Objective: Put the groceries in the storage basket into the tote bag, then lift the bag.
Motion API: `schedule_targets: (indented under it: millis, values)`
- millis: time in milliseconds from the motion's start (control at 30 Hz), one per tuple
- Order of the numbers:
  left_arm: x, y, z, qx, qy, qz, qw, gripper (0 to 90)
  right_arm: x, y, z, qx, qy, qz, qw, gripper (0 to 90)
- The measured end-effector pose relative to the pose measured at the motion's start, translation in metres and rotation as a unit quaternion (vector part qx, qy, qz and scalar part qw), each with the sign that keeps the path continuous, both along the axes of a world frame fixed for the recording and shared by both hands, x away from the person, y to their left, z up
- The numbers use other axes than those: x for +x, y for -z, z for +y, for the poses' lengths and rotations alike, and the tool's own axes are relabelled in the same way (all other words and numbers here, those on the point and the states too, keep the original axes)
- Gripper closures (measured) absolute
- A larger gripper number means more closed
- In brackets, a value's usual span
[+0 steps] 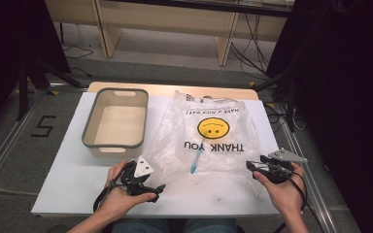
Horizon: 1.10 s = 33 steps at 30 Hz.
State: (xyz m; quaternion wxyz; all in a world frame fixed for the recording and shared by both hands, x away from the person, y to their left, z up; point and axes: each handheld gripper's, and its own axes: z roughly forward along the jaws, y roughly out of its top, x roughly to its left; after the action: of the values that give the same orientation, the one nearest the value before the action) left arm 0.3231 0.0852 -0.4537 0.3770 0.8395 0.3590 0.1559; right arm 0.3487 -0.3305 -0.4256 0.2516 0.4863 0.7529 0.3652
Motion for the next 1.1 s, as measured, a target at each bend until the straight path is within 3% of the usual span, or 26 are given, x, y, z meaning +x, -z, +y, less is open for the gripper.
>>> schedule_targets:
  millis: [200,733,1100]
  values:
    - [0.002,0.003,0.001,0.002,-0.005,0.002,1.0000,15.9,0.000,0.003,-0.003,0.002,0.008,0.007,0.9999,40.2]
    - [0.009,0.004,-0.002,-0.013,-0.019,0.012,0.9997,16.9,0.002,0.002,-0.007,0.008,0.020,0.001,0.9998,38.0]
    - [0.008,0.012,-0.009,0.019,-0.005,0.016,0.9997,17.1,-0.004,-0.001,-0.010,0.010,0.017,-0.001,0.9998,37.1]
